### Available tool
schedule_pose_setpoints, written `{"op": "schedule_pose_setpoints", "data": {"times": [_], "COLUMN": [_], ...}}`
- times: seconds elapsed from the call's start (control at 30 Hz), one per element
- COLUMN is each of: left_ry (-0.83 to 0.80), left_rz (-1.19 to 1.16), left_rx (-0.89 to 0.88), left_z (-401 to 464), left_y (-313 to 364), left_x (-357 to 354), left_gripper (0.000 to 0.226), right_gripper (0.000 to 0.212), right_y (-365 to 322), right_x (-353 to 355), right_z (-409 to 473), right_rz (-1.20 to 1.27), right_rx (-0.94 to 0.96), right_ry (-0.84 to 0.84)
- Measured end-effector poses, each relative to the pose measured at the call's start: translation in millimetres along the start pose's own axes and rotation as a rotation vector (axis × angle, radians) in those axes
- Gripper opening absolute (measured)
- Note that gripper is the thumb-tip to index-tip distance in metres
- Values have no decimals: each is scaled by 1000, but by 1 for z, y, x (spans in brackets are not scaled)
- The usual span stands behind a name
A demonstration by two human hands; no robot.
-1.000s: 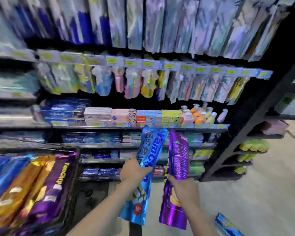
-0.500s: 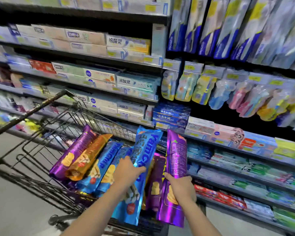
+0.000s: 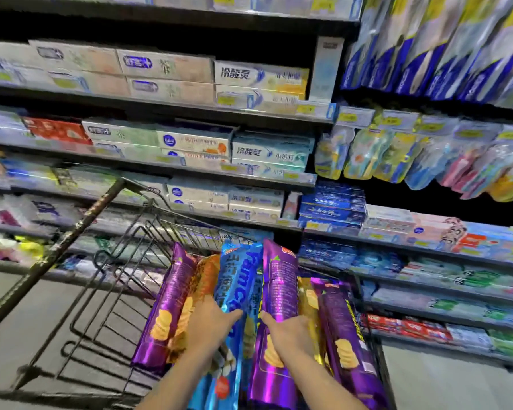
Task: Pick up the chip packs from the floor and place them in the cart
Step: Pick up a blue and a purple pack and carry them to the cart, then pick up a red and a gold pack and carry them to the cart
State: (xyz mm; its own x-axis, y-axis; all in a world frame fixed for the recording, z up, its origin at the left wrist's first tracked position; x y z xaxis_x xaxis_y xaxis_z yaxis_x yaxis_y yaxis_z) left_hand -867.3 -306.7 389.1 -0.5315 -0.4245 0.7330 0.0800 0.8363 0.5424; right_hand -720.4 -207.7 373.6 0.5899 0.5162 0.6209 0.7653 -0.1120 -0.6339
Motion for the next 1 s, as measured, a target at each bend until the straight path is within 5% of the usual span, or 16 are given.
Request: {"op": "schedule_pose_setpoints", "data": {"times": [0.27, 0.63, 0.83, 1.0], "left_ry": [-40, 6, 5, -2], "left_rz": [65, 140, 195, 443], "left_rx": [128, 66, -53, -380], "left_z": [69, 102, 90, 62], "left_y": [4, 9, 17, 62], "left_x": [-47, -89, -55, -16], "left_gripper": [68, 70, 69, 82], "right_gripper": [87, 89, 72, 55], "right_y": [-6, 17, 10, -7], "right_x": [-45, -71, -33, 44], "right_z": [66, 109, 92, 71], "right_rz": [-74, -286, -343, -507], "right_rx": [-87, -119, 76, 369], "right_ry": [9, 14, -52, 9]}}
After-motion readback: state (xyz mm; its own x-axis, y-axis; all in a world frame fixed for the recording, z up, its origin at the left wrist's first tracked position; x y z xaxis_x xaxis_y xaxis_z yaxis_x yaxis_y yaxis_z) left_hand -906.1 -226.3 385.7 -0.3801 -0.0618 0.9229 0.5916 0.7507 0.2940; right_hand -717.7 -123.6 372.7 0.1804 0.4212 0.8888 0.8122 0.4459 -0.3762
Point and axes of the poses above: each hand's wrist, its own z-axis towards the middle knuckle, its own x-axis out of the back of the hand, y = z × x, the point moved 3 cm from there along z, towards the middle knuckle, and after that the axes turned 9 degrees about x, right-handed, at the moved point
